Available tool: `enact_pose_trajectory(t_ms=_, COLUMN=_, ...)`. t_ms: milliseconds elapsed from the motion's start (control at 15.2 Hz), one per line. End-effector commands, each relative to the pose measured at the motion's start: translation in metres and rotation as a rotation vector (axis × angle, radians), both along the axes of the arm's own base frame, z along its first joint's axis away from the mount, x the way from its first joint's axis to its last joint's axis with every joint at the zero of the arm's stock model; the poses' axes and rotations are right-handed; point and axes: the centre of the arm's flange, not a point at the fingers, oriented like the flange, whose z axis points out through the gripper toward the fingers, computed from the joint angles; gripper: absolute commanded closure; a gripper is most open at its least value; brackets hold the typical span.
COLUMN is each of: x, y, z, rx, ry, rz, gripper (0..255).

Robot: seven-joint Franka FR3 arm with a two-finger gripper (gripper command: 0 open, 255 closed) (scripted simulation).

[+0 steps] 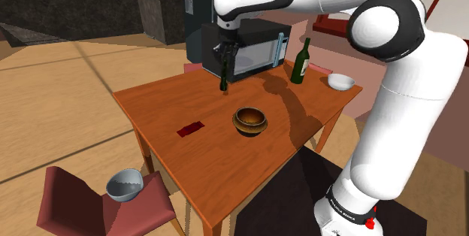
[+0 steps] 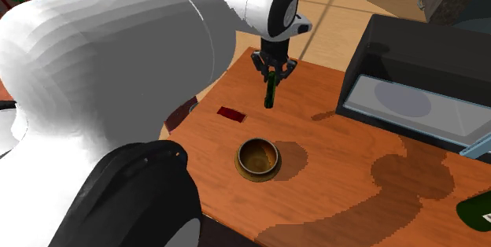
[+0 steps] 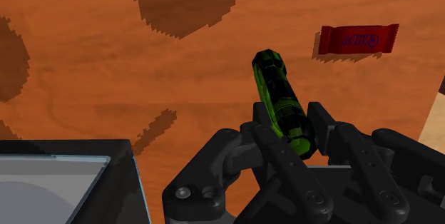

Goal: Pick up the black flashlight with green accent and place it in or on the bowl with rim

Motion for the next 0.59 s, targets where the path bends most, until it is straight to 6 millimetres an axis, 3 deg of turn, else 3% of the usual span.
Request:
enact_pose_trajectory(t_ms=0, x=-0.024, y=-0.003, z=0.007, rx=0.000, ry=0.000, rz=0.000, gripper=255)
enact_pose_trajectory(t_ms=528, x=-0.124, y=-0.020, z=0.034, rx=0.000, ry=0.000, rz=0.000, gripper=255)
